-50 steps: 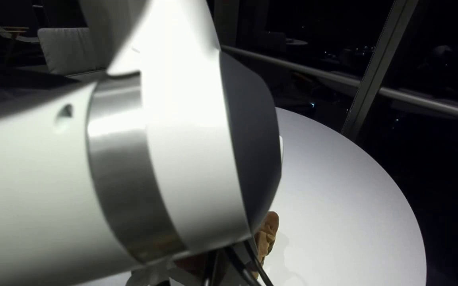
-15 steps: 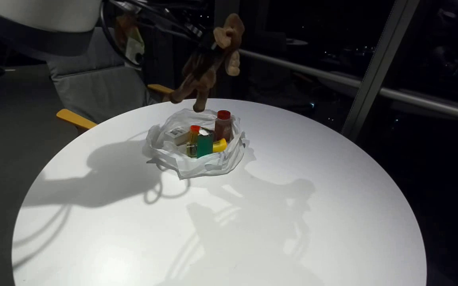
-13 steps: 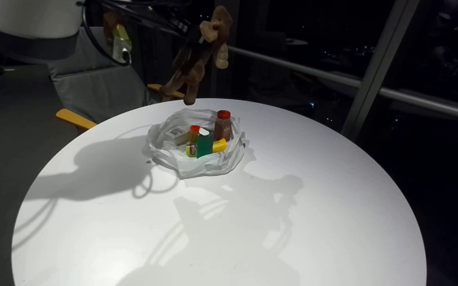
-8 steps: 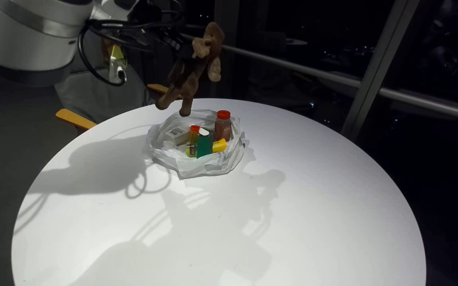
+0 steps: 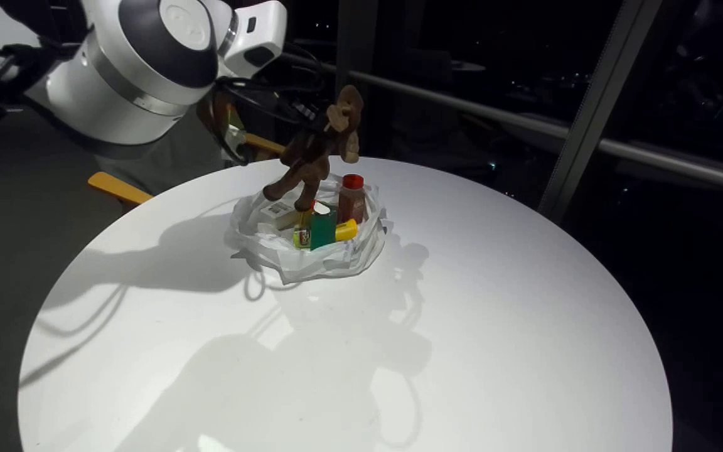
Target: Put the objects on the table into the plastic bag.
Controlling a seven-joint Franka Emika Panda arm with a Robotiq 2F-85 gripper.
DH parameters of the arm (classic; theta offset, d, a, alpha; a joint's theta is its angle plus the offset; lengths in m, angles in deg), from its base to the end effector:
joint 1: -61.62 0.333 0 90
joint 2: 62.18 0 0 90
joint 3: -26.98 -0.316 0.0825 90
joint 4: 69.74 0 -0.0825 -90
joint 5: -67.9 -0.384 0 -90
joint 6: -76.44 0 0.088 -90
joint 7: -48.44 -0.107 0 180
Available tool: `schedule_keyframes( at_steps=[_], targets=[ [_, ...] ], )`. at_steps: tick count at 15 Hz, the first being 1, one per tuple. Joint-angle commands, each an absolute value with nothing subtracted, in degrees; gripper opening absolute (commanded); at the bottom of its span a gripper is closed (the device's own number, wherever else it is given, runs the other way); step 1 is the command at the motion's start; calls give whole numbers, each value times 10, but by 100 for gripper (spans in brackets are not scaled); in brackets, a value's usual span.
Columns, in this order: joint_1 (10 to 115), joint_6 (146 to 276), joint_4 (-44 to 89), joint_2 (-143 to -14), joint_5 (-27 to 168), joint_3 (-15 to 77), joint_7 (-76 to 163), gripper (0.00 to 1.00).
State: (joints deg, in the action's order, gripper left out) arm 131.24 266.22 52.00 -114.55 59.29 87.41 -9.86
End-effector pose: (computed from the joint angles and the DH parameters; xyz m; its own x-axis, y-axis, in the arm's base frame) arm 0.6038 0.1444 0.2528 0.4746 -0.3401 0.8118 -0.4508 -0.8861 -0.1077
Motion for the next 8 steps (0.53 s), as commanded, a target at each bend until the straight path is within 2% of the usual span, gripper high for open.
schedule_keyframes(
  at_steps=[1, 8],
  targets=[
    [1212, 2671, 469, -1083, 580, 777, -2, 8],
    [1028, 2640, 408, -1057, 574, 565, 127, 8]
  ],
)
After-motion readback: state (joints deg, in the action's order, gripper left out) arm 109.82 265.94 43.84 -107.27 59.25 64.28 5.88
